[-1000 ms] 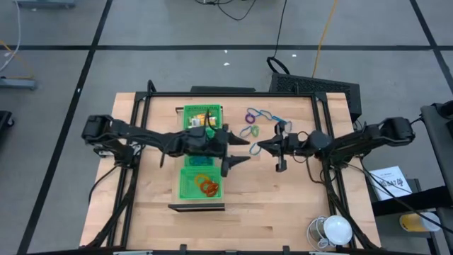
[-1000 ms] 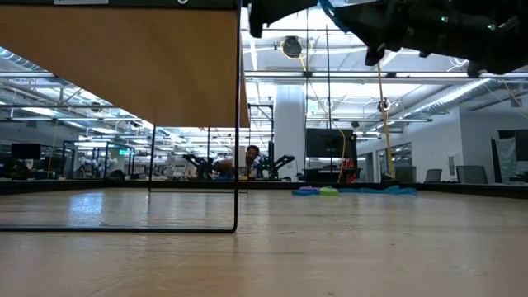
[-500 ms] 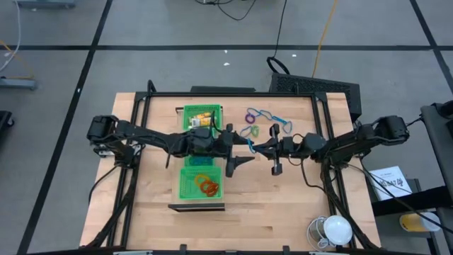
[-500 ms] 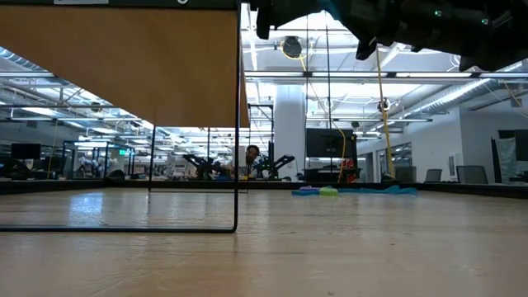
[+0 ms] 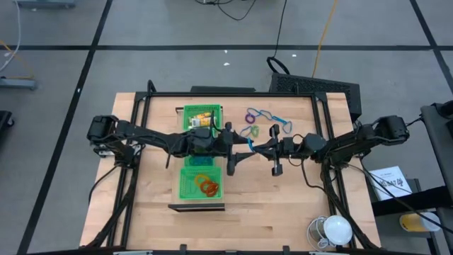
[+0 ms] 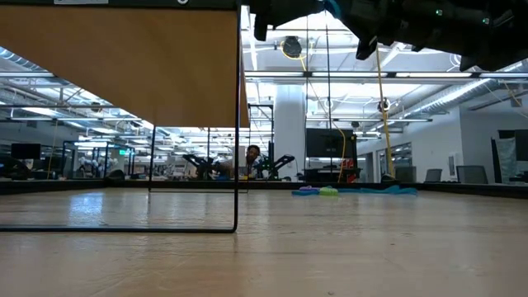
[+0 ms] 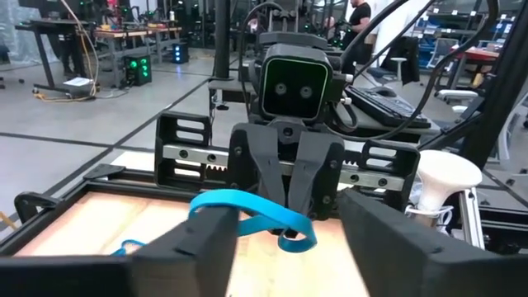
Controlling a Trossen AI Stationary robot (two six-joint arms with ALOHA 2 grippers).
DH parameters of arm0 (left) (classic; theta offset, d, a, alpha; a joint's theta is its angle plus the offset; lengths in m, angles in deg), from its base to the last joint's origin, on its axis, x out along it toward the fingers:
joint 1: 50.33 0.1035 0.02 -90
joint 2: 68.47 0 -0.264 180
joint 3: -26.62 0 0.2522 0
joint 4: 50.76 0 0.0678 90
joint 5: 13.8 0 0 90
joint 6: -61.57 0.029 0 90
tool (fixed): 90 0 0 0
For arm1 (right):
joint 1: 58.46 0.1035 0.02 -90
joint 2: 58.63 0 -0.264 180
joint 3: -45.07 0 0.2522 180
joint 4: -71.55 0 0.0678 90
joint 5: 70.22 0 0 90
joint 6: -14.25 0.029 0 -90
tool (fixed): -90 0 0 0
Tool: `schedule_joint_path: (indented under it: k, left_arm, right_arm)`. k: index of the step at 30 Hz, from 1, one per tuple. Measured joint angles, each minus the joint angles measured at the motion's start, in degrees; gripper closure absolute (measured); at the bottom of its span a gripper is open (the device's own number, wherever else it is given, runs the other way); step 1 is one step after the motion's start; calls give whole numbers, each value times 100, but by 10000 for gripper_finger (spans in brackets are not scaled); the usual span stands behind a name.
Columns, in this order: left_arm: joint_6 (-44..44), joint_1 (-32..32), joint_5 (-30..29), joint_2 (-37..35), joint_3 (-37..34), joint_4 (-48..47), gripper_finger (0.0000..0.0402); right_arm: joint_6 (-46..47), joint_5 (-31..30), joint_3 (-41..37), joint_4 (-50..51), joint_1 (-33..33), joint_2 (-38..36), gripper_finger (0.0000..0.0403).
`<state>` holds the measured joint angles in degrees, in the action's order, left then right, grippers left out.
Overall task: Pick & Place Office Desk Supplies
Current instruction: Put the blue rubber band into the center green bin on the shelf
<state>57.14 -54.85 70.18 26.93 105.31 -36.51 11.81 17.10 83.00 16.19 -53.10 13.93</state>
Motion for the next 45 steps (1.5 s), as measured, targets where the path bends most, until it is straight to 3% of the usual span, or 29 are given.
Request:
schedule_joint_path:
  k: [10, 12, 16, 21, 27, 30, 37, 45]
  left_arm:
    - [1, 31, 4, 0, 0, 7, 372]
    - [9, 41, 4, -4, 0, 15, 392]
    - [146, 42, 11, -123, -4, -191, 384]
    - [161, 42, 7, -748, -4, -1093, 396]
    - [18, -59, -11, -1652, -2, -2995, 394]
    - [-324, -169, -307, -2079, 0, -4132, 395]
    - [-1279, -555, -1213, -2686, 0, -5980, 397]
    - [-2122, -557, -1235, -2602, -4, -6489, 355]
  right_arm:
    - [0, 0, 0, 90, 0, -2, 403]
    - [1, -2, 0, 121, 0, -2, 402]
    - [78, -11, 0, 263, -2, -2, 390]
    - [91, -26, 0, 492, -2, -128, 342]
    - [216, -44, -2, 942, -11, -638, 282]
    - [192, -44, -7, 1400, -11, -982, 264]
    - [175, -48, -7, 2052, -11, -1447, 250]
    - [175, -50, -7, 2243, -11, -1480, 250]
